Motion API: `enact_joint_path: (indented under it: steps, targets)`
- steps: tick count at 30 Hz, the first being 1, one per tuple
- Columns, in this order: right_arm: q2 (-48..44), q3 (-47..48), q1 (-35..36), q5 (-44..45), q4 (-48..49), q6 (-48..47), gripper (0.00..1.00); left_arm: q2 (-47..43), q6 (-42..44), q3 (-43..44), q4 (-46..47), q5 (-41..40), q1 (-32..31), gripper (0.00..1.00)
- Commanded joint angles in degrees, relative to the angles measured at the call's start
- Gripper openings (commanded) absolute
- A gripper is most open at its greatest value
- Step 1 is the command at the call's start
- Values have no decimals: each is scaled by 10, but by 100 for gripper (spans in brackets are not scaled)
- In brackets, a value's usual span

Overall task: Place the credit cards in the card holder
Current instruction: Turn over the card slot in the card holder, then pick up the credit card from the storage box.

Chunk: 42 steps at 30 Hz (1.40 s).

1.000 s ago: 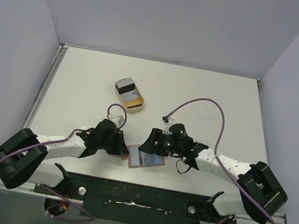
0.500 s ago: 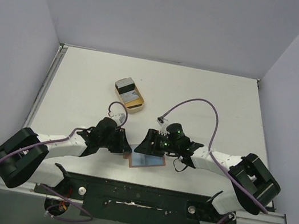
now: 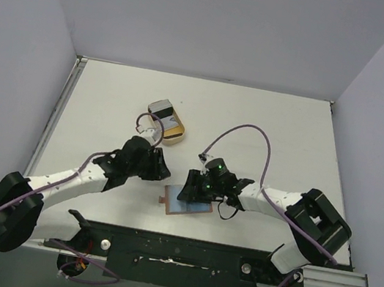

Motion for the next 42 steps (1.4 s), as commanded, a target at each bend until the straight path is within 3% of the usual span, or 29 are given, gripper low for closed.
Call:
enact_joint_path:
  steps: [1,6,13,18,29,42]
  targets:
    - [0,38,11,72,-64,-34,44,-14,69,87,-66,-41,38,35]
    - [-33,40,13,82,-82,-48,40,4,146,161,-125,-46,103,35]
    - [-108,37,12,83,-92,-67,44,88,297,285,-150,-83,163,37]
    - [-149,39,5,90,-101,-75,46,183,378,386,-154,-81,172,45]
    - [-180,35,-4,120,-109,-71,47,360,537,575,-182,-81,181,47]
    - [-159,67,-15,127,-134,-70,47,470,614,658,-198,-88,182,48]
